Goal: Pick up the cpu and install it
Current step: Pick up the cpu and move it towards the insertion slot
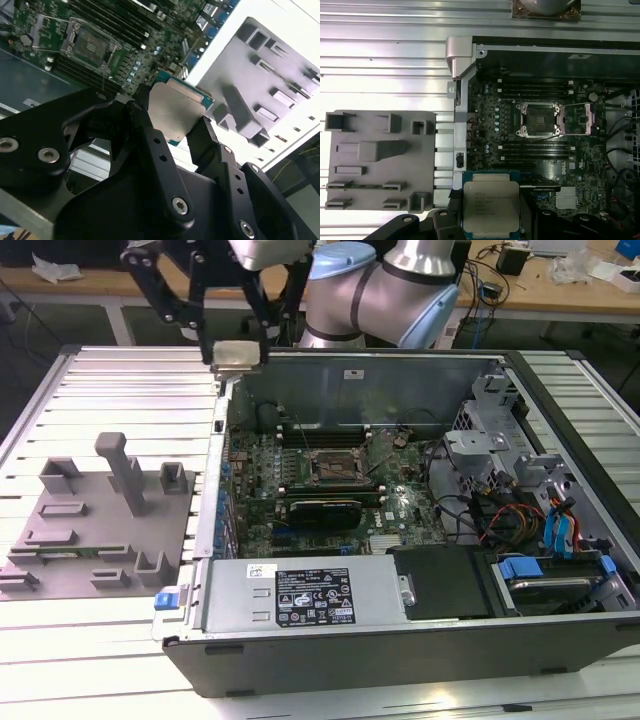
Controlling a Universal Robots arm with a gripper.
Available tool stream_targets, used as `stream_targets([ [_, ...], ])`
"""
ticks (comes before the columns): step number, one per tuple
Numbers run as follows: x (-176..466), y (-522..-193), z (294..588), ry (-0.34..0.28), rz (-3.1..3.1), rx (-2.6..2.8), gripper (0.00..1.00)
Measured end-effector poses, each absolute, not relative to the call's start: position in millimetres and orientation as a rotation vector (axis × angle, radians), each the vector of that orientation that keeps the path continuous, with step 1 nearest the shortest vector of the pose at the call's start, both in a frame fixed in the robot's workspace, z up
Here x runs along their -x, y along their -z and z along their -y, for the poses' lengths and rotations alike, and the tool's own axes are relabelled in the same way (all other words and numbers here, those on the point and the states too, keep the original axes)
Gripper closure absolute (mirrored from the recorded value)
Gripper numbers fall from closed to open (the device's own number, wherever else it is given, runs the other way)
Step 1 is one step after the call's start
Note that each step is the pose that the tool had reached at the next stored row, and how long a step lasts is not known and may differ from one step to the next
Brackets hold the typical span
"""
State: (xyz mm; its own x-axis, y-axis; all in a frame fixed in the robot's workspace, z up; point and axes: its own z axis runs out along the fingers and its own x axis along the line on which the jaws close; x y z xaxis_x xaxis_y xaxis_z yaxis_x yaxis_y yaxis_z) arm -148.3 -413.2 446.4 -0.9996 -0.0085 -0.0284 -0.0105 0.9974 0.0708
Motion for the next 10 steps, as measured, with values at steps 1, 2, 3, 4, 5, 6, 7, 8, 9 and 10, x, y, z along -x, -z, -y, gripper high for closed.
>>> stream_targets([
  [1, 143, -446, 413, -0.110, -3.112, 0.015, 0.46],
  [2, 139, -446, 413, -0.111, -3.111, 0.015, 0.46],
  [3, 131, -446, 413, -0.111, -3.111, 0.015, 0.46],
  [4, 126, -446, 413, -0.110, -3.112, 0.015, 0.46],
  [5, 117, -446, 413, -0.111, -3.111, 0.015, 0.46],
  [6, 110, -446, 413, -0.110, -3.112, 0.015, 0.46],
  [7, 102, -446, 413, -0.111, -3.112, 0.015, 0.46],
  [8, 99, -446, 413, -0.110, -3.112, 0.015, 0.46],
  [9, 92, -446, 413, -0.110, -3.112, 0.015, 0.46],
  [10, 86, -446, 413, -0.111, -3.112, 0.015, 0.46],
])
